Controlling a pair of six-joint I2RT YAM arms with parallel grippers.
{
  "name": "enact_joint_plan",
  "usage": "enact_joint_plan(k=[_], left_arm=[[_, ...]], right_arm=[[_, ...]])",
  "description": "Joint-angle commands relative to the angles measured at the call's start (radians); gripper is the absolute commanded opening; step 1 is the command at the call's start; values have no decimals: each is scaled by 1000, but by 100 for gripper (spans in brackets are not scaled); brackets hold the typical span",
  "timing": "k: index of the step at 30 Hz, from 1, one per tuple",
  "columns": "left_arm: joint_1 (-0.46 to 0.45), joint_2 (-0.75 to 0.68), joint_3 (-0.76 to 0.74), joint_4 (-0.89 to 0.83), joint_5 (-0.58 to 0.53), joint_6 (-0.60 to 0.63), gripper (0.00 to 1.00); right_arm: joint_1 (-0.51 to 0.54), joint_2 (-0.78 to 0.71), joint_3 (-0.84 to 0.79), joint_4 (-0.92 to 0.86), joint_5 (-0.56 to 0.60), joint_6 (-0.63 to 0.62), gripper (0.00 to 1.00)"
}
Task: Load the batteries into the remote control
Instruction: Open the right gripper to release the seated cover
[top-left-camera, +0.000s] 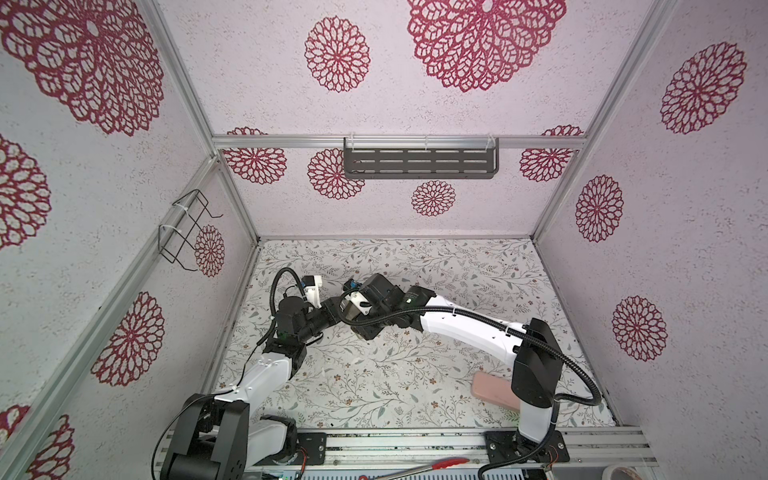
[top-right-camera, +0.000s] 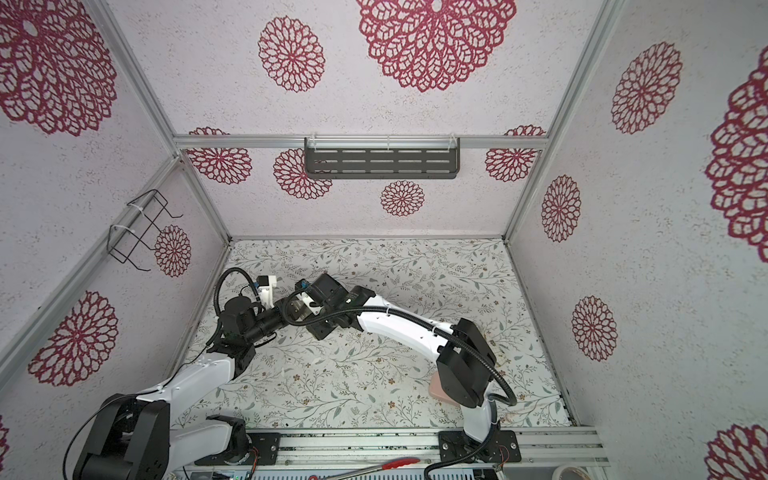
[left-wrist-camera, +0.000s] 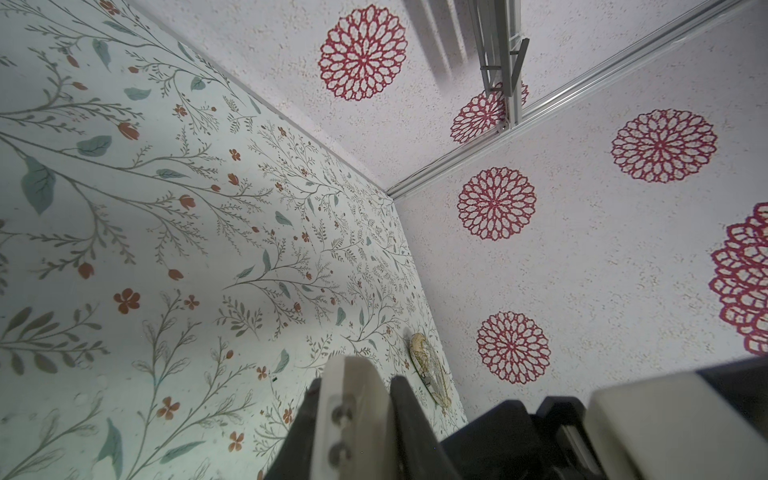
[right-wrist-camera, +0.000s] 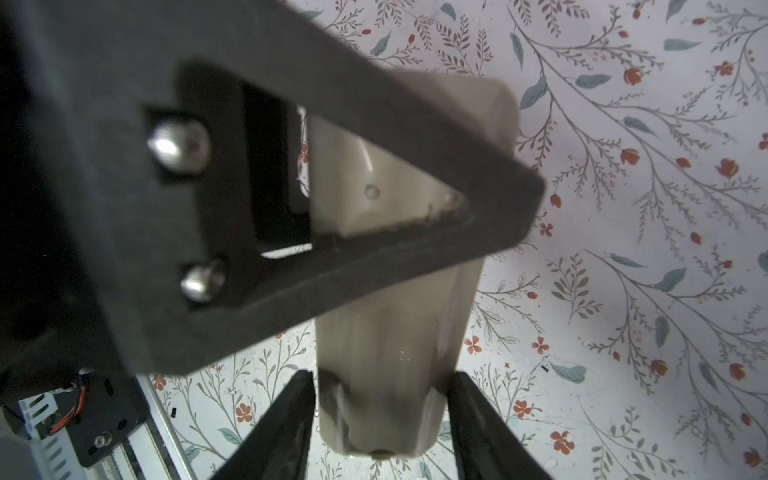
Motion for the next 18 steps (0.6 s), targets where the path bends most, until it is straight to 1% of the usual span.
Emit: enact_joint_plan(k=[1,7,11,18], left_arm=[[-10,0,-2,66,23,-23,0],[-9,-8,-1,59,18,-21,0],[-9,-12,-1,52,17,-18,0],[-9,-23,1,50,23,-21,0]], right_arm=[[5,-89,21,-7,34,-6,63],[2,-149,-30,-17,77,6,63],[-1,-176,-64,-16,90,12,62],[-28,-169,-110,22,87,23,59]])
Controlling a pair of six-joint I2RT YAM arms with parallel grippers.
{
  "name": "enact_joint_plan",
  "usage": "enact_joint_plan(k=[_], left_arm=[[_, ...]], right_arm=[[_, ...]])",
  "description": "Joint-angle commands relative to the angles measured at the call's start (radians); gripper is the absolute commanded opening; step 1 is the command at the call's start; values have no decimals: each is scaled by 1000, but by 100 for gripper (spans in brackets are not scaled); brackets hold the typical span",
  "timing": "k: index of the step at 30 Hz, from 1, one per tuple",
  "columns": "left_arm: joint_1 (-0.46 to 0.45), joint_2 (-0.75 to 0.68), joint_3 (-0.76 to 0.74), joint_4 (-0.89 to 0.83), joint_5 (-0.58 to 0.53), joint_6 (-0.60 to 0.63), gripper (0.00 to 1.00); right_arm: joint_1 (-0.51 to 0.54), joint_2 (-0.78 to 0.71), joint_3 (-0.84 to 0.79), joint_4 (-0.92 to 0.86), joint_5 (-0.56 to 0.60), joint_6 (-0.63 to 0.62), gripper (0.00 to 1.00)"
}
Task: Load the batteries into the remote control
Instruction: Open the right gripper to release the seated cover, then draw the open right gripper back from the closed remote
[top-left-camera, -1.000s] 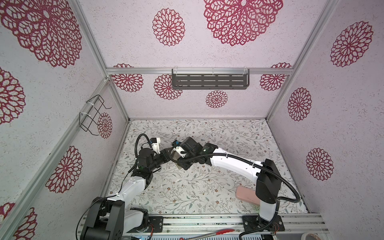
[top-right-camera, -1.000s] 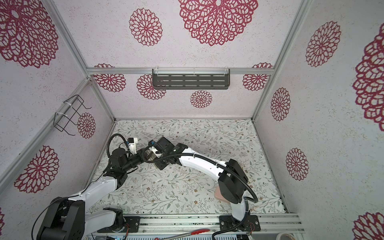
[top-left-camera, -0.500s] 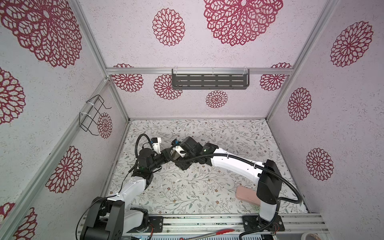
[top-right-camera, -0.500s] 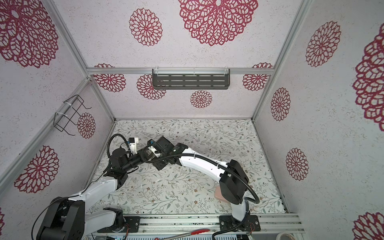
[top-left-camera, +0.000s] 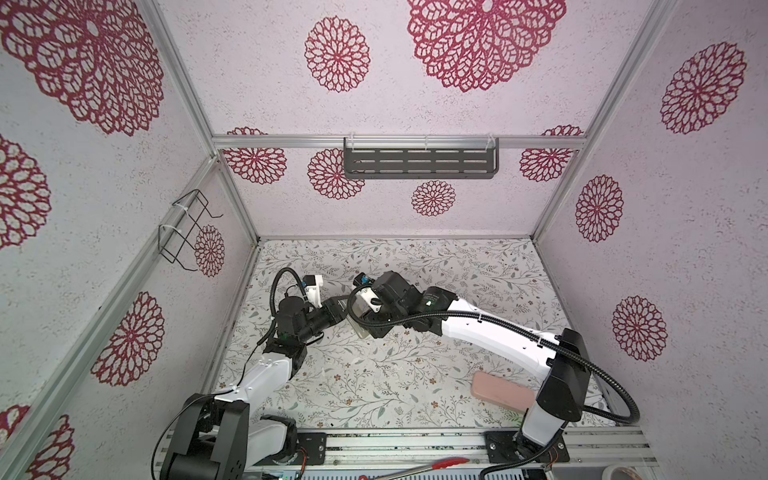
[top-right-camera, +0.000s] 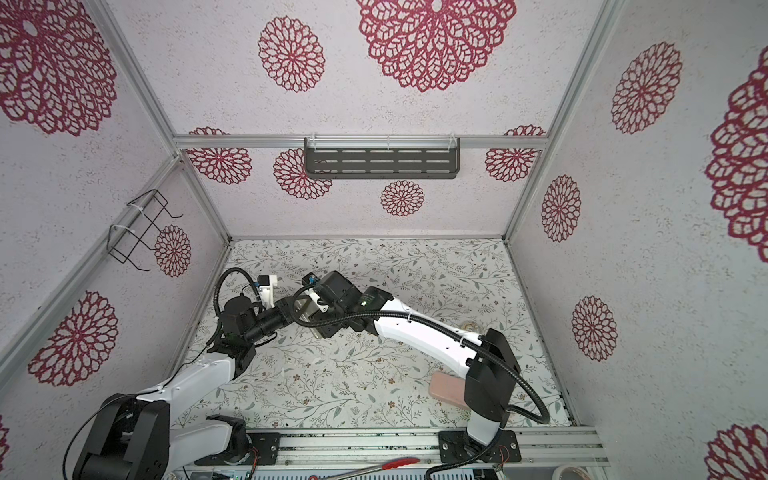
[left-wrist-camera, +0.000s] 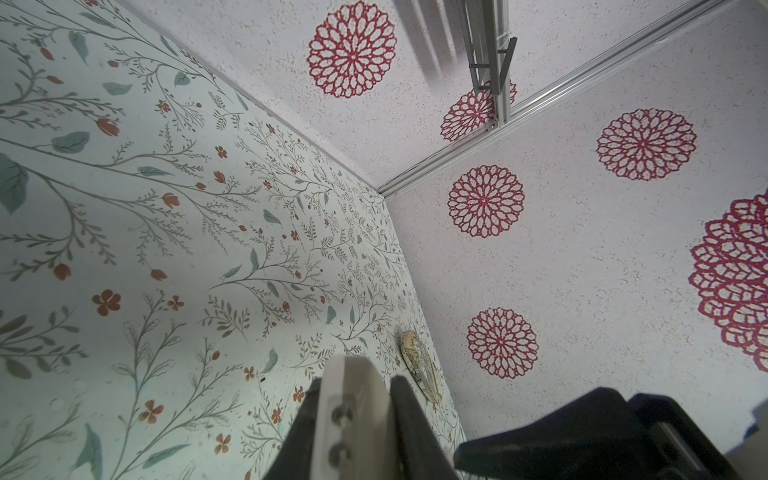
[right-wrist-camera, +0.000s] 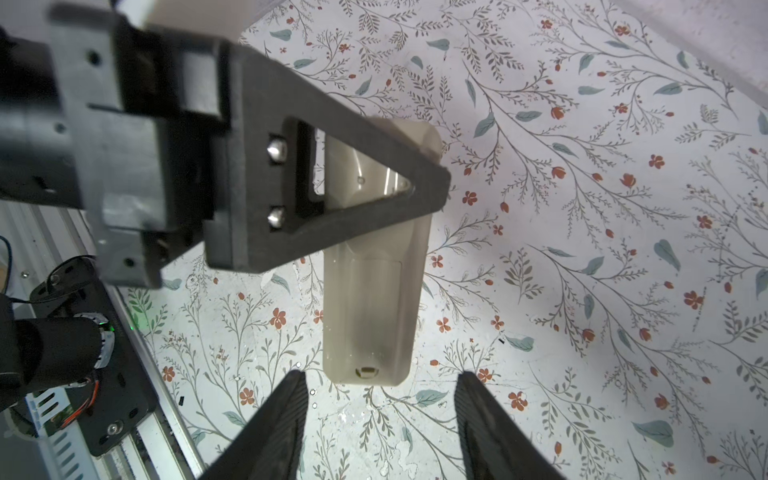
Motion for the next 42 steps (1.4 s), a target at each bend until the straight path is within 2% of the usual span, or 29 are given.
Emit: enact_joint_plan(k=[1,21,30,35,40,42], left_arm=[[-6,-29,1,36,7,-7,0],[-6,-45,7,13,10,3,0],[-6,-54,24,-49,-11,18,0],[-6,-62,41,-101,-32,28,0],[-6,-92,59,-157,-43,41,0],[-7,-105,64,-173,-48,40,0]], right_arm=[[-24,-23,-18,26,12,19,59],[-43,59,-28,85,-22,7,55],[-44,14,-31,82,-13,8,57],[-43,-54,-68,108,-17,-3,71],[-43,-129,-150,207,-67,6,96],[-42,-134,-165,228,-84,9,99]])
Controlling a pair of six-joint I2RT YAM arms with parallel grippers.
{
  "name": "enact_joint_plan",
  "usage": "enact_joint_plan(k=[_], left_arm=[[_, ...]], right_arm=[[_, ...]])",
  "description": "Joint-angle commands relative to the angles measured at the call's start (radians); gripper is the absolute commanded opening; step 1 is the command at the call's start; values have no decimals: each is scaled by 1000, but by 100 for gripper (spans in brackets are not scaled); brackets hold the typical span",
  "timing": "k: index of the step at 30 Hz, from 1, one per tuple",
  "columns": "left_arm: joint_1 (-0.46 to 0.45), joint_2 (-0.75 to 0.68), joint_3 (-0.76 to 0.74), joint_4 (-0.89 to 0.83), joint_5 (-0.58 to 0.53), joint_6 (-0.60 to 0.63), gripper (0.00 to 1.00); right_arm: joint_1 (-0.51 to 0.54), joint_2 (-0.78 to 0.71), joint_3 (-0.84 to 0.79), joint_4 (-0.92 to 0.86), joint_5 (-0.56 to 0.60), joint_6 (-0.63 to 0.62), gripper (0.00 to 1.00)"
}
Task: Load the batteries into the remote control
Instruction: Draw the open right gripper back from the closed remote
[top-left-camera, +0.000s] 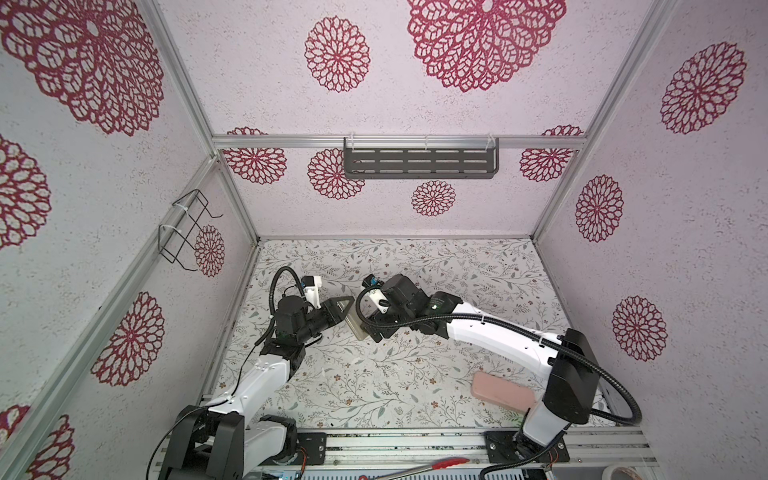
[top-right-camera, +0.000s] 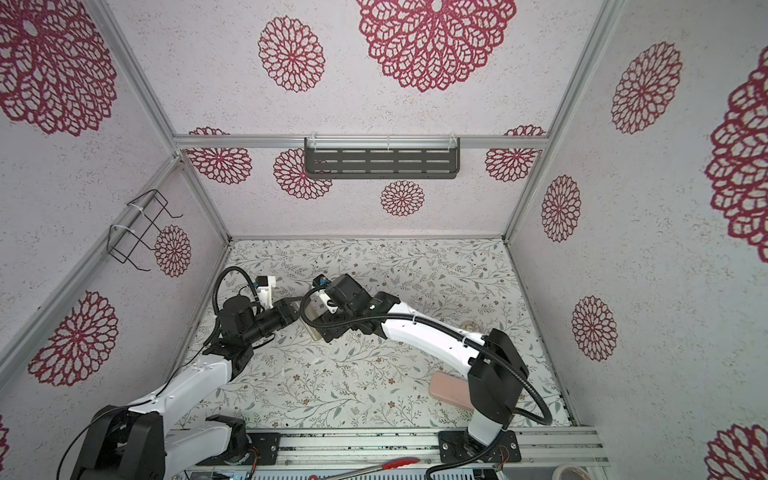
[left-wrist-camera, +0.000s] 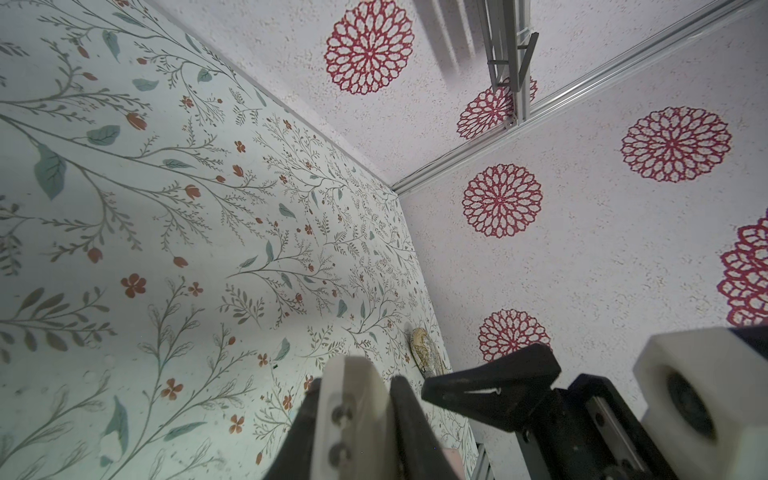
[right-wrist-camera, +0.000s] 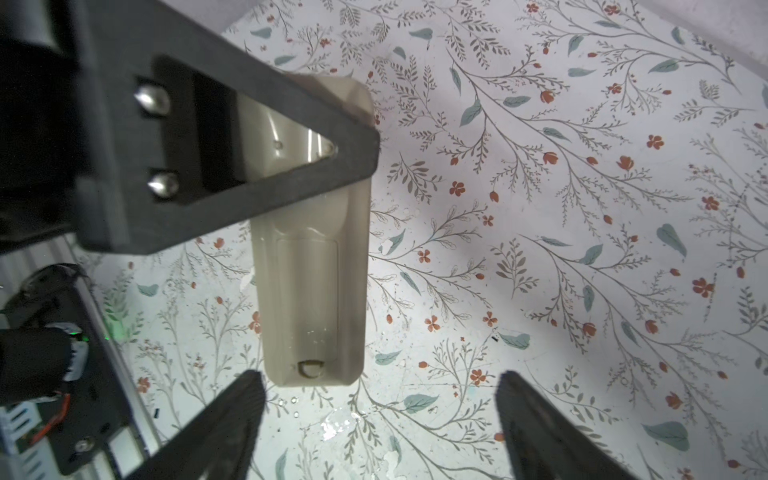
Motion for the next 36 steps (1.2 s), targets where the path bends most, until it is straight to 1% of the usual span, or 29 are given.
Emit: enact_joint_plan(k=[1,12,16,21,23,29,30,31,33,36], left_arm=[[-8,-39,41,-32,-14,14,0],[-9,-72,88,-107,-28,21,0],[-9,-71,96,-119,-35,21,0],[-9,-73,104,-130,-40,20,0],[-10,-72,106,-135,-43,20,0],[-10,-65,109,-136,-48,19,0],[-9,-64,110,-136,-48,18,0],[-9,-64,110,-135,-48,17,0],[-9,-64,111,-134,-46,15,0],[-11,-64,108,-128,-48,11,0]], right_arm=[[-7,-44,-11,77,-41,8,99],[-1,-13,-47,158,-76,2,98],[-1,10,-62,222,-96,-5,95],[-1,39,-73,265,-118,-9,85],[0,53,-65,258,-121,-14,83],[9,74,-70,270,-116,-13,82],[9,77,-70,273,-114,-15,78],[10,80,-70,275,-113,-15,70],[10,84,-70,282,-112,-17,60],[9,95,-60,283,-116,-19,53]])
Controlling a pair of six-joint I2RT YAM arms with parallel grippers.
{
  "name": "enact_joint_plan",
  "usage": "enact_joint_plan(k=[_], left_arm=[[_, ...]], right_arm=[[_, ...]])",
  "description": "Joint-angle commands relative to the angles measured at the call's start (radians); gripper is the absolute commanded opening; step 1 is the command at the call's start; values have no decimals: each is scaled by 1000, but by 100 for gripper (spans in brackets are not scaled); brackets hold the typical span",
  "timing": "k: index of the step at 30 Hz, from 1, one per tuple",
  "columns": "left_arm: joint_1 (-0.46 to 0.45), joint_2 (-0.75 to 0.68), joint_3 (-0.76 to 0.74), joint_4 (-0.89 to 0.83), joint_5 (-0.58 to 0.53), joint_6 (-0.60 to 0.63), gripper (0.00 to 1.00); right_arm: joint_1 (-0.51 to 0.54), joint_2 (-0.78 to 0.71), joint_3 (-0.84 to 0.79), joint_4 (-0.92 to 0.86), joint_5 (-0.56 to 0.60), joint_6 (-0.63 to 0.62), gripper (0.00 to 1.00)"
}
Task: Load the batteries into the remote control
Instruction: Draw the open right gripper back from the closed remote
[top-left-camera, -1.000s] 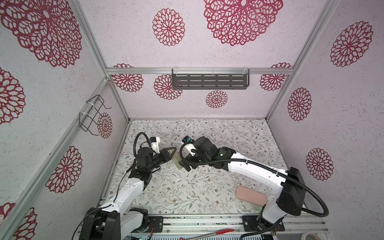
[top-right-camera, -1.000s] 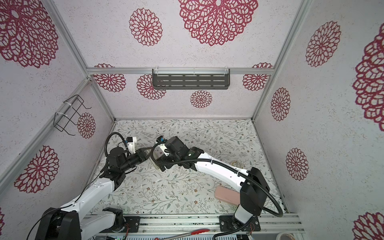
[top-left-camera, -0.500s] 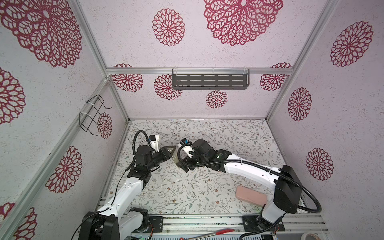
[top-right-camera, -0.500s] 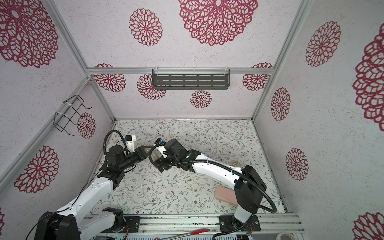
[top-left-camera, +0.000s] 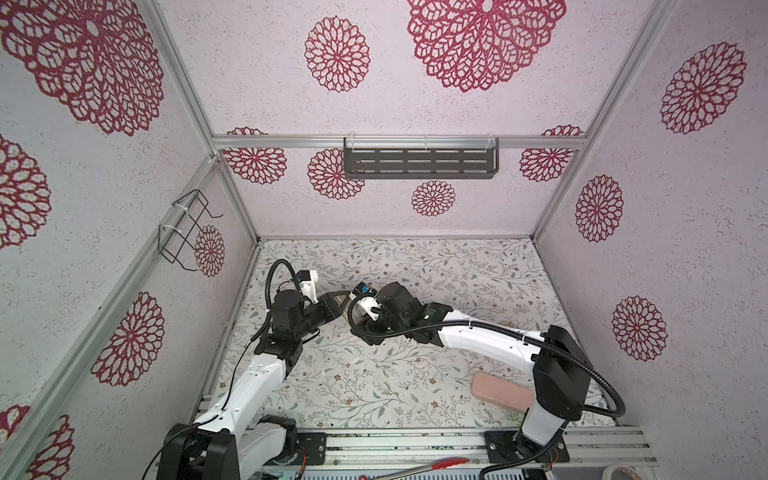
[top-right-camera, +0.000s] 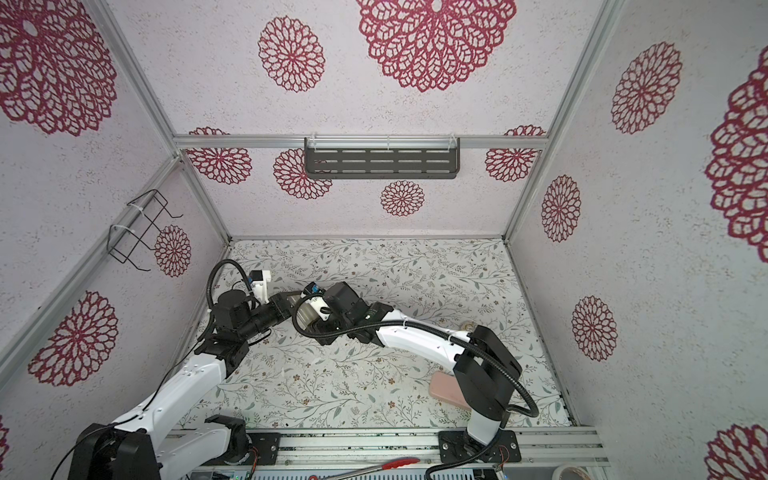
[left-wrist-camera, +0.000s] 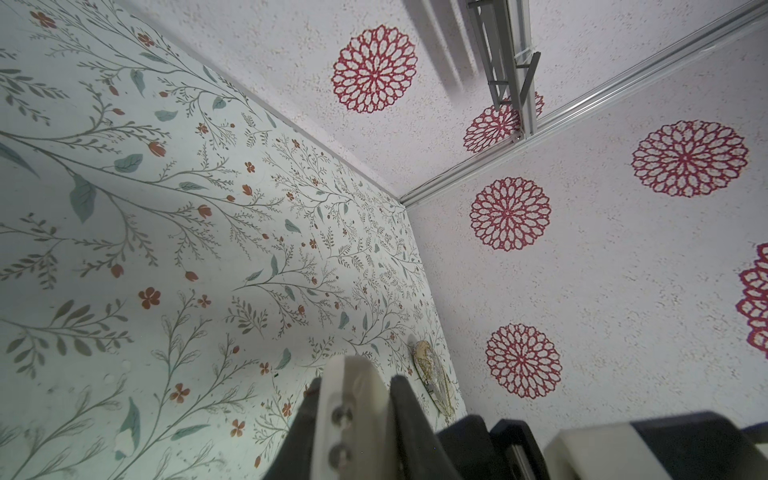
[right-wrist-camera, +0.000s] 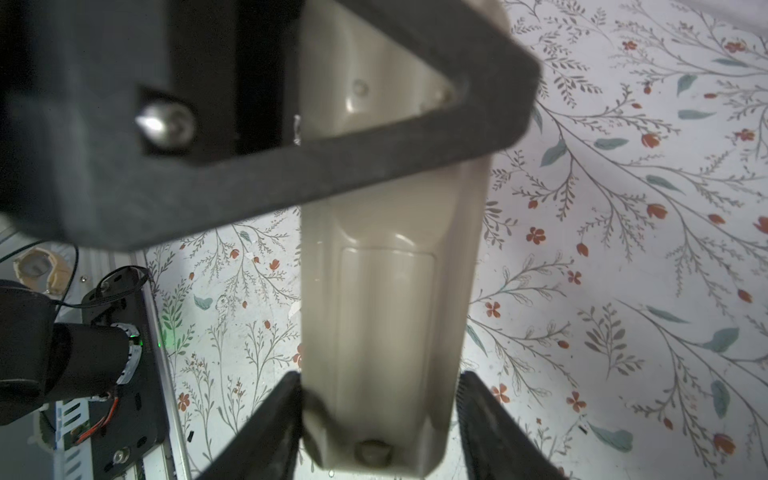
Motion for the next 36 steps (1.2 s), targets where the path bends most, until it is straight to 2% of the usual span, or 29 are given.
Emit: enact_joint_plan(k=[1,7,10,16,26,29,34,36], left_arm=[[-7,-9,30,22,10,-8,0],[-7,-12,30,23,9,-10,0],[-7,-12,30,22,9,-11,0],[-9,-15,28,22,7,-10,0],[-7,-11,34,15,-2,0,1],[-7,-7,55,3,10,6,14],[-7,-16,83,-6,52,13,62],[-4,-28,85,-7,68,15,77]], right_arm=[[-5,16,20,25,8,-20,52],[-6,31,31,19,-1,-29,51],[-6,38,31,22,-3,-30,63],[-7,40,29,31,4,-32,64],[-9,15,24,37,-9,-34,25],[-10,-12,-3,63,-20,-29,15],[-46,-88,-101,156,-79,27,9],[-69,-123,-146,205,-121,60,8]])
